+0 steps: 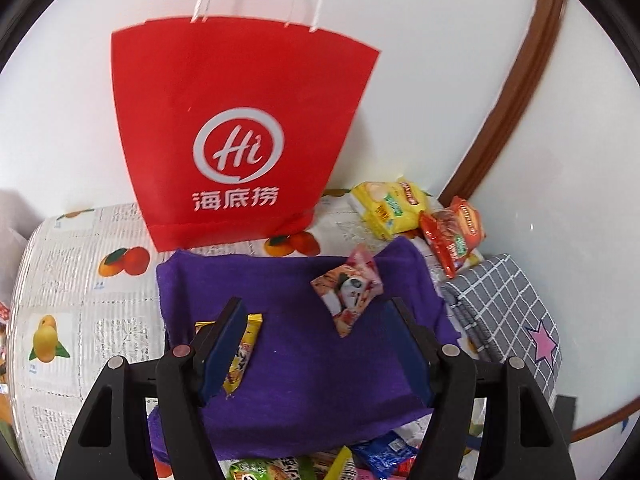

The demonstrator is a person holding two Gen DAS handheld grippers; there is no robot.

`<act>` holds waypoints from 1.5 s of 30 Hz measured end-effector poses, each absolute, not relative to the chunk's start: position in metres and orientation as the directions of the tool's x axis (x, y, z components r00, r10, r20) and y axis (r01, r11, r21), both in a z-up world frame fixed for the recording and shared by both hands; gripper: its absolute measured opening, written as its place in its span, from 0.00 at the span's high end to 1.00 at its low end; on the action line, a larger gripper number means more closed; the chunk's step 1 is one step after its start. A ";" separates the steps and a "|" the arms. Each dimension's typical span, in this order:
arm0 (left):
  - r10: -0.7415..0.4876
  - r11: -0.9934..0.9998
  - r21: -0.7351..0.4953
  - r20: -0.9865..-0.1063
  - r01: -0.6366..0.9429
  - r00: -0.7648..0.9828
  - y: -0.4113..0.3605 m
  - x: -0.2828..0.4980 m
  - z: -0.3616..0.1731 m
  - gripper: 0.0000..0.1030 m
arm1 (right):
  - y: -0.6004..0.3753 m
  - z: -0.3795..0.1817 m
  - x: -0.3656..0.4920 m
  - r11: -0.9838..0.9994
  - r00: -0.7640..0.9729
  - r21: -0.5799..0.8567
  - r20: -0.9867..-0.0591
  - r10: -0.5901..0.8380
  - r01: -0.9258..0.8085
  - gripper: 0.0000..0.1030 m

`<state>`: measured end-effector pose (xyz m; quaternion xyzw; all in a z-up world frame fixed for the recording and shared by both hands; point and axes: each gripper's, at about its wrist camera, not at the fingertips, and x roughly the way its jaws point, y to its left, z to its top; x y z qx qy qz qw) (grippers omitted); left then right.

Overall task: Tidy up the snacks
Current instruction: 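Move the right gripper to the pile and grasp the pink peach candy bag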

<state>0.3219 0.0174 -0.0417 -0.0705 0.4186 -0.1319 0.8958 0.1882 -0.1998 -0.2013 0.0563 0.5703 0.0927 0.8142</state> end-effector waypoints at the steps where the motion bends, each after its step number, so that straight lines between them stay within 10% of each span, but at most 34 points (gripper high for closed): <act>1: -0.296 0.955 -0.233 -0.726 0.183 0.620 0.016 0.320 -0.040 0.30 | -0.198 -0.201 0.186 0.980 0.359 0.178 -0.912 0.200 -0.092 0.34; 6: -0.296 0.955 -0.230 -0.719 0.187 0.629 0.015 0.317 -0.035 0.30 | -0.179 -0.208 0.176 0.990 0.459 0.007 -0.885 0.071 -0.141 0.37; 31: -0.260 0.964 -0.141 -0.683 0.226 0.682 -0.014 0.264 -0.014 0.30 | -0.200 -0.209 0.161 0.989 0.539 0.035 -0.835 0.107 -0.142 0.58; 45: -0.164 0.985 -0.163 -0.837 0.049 0.521 0.043 0.159 -0.122 0.30 | -0.204 -0.208 0.160 0.988 0.540 0.078 -0.830 0.138 -0.132 0.58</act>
